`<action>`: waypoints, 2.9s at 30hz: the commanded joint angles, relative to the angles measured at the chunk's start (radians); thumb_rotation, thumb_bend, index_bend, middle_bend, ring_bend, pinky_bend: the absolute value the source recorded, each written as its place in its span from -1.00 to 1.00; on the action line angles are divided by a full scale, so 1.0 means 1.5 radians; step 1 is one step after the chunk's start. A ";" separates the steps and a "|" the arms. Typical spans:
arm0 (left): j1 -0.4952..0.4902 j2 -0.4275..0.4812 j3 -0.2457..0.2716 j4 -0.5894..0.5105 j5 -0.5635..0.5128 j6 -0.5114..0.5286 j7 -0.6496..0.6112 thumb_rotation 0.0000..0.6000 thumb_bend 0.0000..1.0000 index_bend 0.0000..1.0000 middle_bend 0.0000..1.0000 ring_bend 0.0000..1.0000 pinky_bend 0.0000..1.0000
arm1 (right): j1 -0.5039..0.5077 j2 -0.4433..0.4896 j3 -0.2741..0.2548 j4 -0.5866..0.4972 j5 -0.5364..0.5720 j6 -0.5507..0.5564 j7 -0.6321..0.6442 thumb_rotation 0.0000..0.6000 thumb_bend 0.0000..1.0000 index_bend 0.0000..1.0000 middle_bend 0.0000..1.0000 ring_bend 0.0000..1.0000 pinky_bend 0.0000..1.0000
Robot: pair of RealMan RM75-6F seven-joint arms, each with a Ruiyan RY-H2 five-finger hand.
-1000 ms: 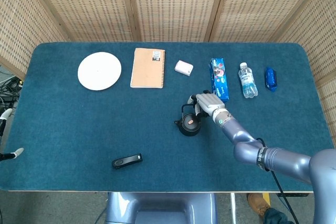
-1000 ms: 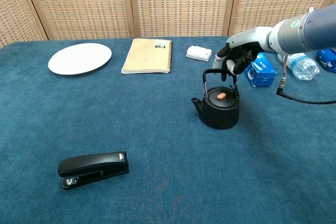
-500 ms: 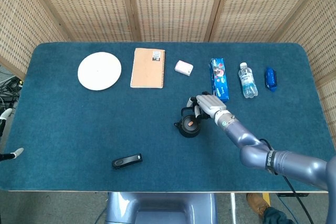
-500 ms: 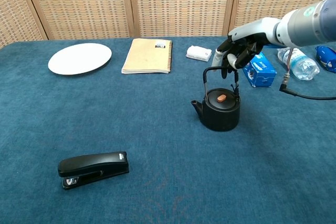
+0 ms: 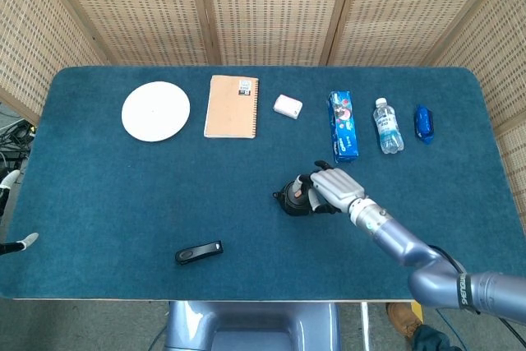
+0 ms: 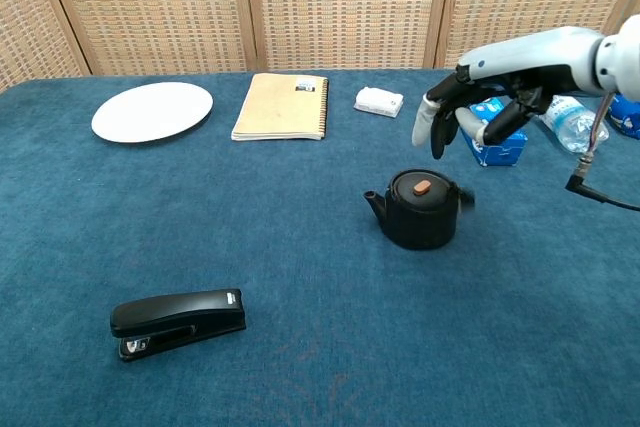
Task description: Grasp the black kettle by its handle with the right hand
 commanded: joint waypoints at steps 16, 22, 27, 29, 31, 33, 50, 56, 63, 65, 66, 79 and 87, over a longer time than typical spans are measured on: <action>0.013 0.012 0.006 -0.006 0.029 0.023 -0.028 1.00 -1.00 -1.00 -1.00 -1.00 -1.00 | -0.120 -0.033 -0.058 -0.030 -0.217 0.174 -0.043 1.00 -1.00 -0.72 -0.68 -0.80 -1.00; 0.017 0.015 0.008 -0.008 0.036 0.032 -0.033 1.00 -1.00 -1.00 -1.00 -1.00 -1.00 | -0.121 -0.070 -0.062 -0.025 -0.203 0.171 -0.089 1.00 -1.00 -0.52 -0.48 -0.63 -1.00; 0.018 0.017 0.007 -0.006 0.033 0.030 -0.040 1.00 -1.00 -1.00 -1.00 -1.00 -1.00 | -0.118 -0.109 -0.057 -0.010 -0.176 0.167 -0.121 1.00 -1.00 -0.40 -0.36 -0.51 -1.00; 0.017 0.018 0.006 -0.003 0.031 0.027 -0.044 1.00 -1.00 -1.00 -1.00 -1.00 -1.00 | -0.113 -0.132 -0.051 0.008 -0.156 0.162 -0.135 1.00 -1.00 -0.35 -0.30 -0.46 -1.00; 0.016 0.018 0.006 -0.002 0.031 0.025 -0.045 1.00 -1.00 -1.00 -1.00 -1.00 -1.00 | -0.112 -0.144 -0.048 0.016 -0.145 0.162 -0.146 1.00 -1.00 -0.32 -0.26 -0.43 -1.00; 0.016 0.018 0.005 -0.001 0.030 0.024 -0.047 1.00 -1.00 -1.00 -1.00 -1.00 -1.00 | -0.111 -0.151 -0.045 0.023 -0.136 0.162 -0.152 1.00 -1.00 -0.32 -0.24 -0.41 -1.00; 0.014 0.018 0.004 0.002 0.026 0.019 -0.049 1.00 -1.00 -1.00 -1.00 -1.00 -1.00 | -0.119 -0.149 -0.049 0.032 -0.118 0.162 -0.173 1.00 -1.00 -0.20 -0.09 -0.25 -1.00; 0.014 0.017 0.003 0.001 0.025 0.020 -0.047 1.00 -1.00 -1.00 -1.00 -1.00 -1.00 | -0.119 -0.159 -0.048 0.038 -0.117 0.163 -0.183 1.00 -1.00 -0.20 -0.08 -0.24 -1.00; 0.013 0.017 0.002 0.003 0.021 0.016 -0.049 1.00 -1.00 -1.00 -1.00 -1.00 -1.00 | -0.117 -0.162 -0.044 0.046 -0.099 0.157 -0.189 1.00 -1.00 -0.19 -0.05 -0.22 -1.00; 0.013 0.017 0.002 0.004 0.021 0.016 -0.050 1.00 -1.00 -1.00 -1.00 -1.00 -1.00 | -0.116 -0.162 -0.043 0.047 -0.096 0.155 -0.189 1.00 -1.00 -0.17 -0.04 -0.20 -1.00; 0.013 0.017 0.002 0.004 0.021 0.016 -0.050 1.00 -1.00 -1.00 -1.00 -1.00 -1.00 | -0.116 -0.162 -0.044 0.048 -0.094 0.154 -0.190 1.00 -1.00 -0.17 -0.04 -0.20 -1.00; 0.014 0.017 0.001 0.003 0.022 0.019 -0.051 1.00 -1.00 -1.00 -1.00 -1.00 -1.00 | -0.111 -0.179 -0.058 0.058 -0.089 0.141 -0.225 1.00 -1.00 -0.14 -0.01 -0.17 -1.00; 0.015 0.018 0.000 0.004 0.020 0.019 -0.055 1.00 -1.00 -1.00 -1.00 -1.00 -1.00 | -0.108 -0.200 -0.064 0.081 -0.080 0.144 -0.256 1.00 -1.00 -0.13 -0.01 -0.16 -1.00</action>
